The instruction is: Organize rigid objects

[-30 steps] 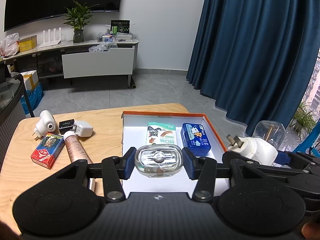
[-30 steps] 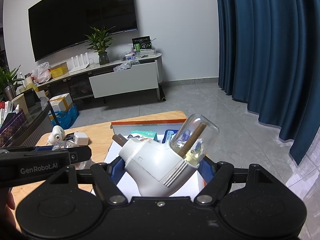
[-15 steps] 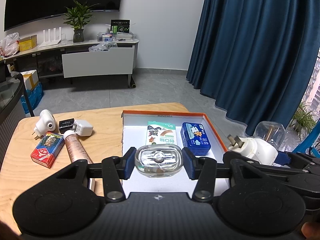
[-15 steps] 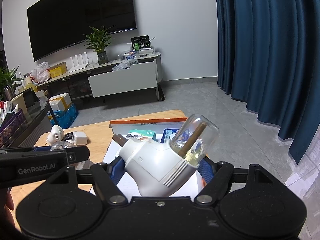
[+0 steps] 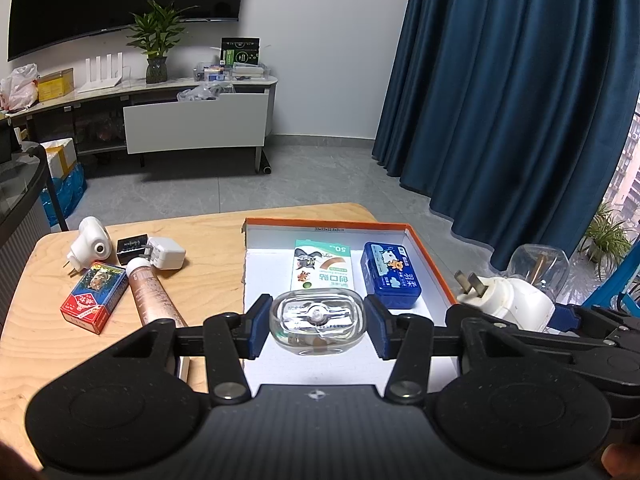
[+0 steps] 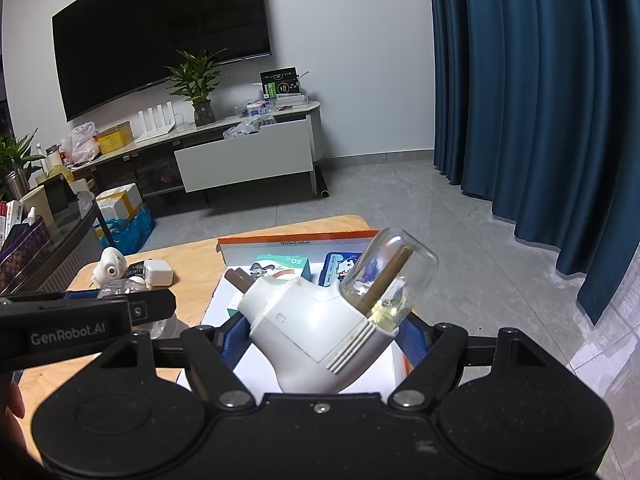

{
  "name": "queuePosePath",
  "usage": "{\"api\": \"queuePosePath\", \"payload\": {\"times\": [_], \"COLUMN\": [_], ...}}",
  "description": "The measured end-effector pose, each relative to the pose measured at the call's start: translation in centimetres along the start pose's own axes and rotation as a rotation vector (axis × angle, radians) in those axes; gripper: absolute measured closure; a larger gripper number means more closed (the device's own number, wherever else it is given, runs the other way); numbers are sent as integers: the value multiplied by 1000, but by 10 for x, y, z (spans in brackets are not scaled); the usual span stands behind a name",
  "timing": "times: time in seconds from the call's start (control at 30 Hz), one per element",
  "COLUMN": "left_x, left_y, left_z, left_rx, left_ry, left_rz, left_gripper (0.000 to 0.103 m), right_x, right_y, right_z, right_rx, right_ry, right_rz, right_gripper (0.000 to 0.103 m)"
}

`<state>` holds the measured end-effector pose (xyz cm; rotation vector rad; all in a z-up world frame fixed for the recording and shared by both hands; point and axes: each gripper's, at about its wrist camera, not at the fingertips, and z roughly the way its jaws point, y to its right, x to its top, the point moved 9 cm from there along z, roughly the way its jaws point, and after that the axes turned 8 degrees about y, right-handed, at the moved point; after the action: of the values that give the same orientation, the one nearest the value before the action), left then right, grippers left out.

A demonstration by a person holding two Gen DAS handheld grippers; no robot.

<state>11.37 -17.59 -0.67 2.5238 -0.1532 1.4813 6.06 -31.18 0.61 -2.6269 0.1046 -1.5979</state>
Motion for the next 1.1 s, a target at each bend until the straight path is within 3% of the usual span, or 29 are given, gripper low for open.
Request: {"api": "queuePosePath", "payload": {"times": [1.1], "left_x": [-4], "left_y": [-2], "left_z": [-1], "left_rx": [2], "left_ry": [-16], "left_rz": [5], "left_gripper": [53], "right_x": [-12], "right_y": [3], "right_z": [5], "right_rx": [0], "right_ry": [-40], "right_rz": [1], "right_gripper": [15]}}
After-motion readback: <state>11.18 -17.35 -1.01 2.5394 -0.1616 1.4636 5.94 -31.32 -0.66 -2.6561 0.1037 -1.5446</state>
